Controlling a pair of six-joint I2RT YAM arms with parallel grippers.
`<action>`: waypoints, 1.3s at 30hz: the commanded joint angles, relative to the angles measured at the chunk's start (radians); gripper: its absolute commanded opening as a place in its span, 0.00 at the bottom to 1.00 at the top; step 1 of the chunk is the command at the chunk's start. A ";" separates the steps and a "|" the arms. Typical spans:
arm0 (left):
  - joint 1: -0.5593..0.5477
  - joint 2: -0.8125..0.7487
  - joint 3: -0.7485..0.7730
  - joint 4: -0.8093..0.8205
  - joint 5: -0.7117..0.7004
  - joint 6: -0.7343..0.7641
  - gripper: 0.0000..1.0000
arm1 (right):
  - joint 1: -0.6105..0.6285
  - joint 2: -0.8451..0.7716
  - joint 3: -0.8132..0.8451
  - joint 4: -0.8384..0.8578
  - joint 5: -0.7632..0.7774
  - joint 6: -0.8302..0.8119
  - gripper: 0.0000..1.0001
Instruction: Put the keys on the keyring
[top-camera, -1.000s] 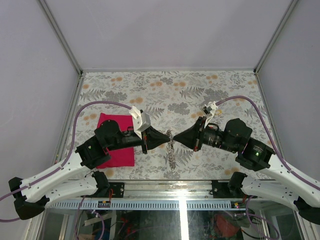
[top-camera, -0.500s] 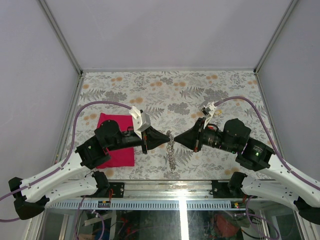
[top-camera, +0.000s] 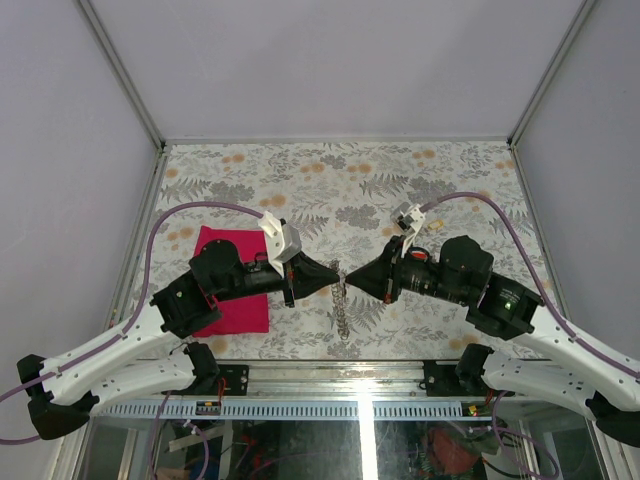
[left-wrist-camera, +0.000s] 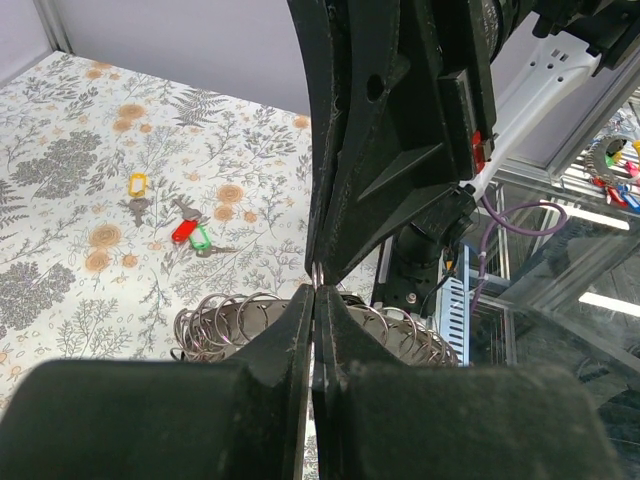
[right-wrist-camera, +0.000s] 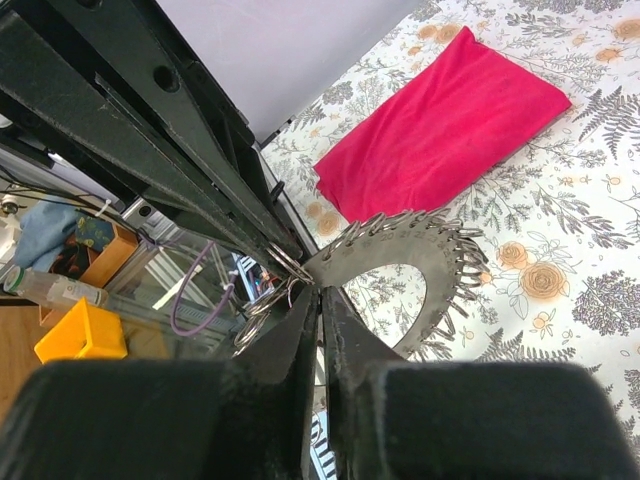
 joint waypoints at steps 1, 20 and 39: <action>0.000 -0.017 0.016 0.093 0.005 -0.002 0.00 | 0.007 -0.020 -0.002 0.041 0.003 -0.042 0.12; -0.001 -0.026 0.015 0.144 0.101 -0.038 0.00 | 0.006 -0.206 -0.184 0.392 -0.150 -0.452 0.38; 0.001 -0.020 0.026 0.146 0.137 -0.038 0.00 | 0.006 -0.108 -0.134 0.393 -0.263 -0.472 0.26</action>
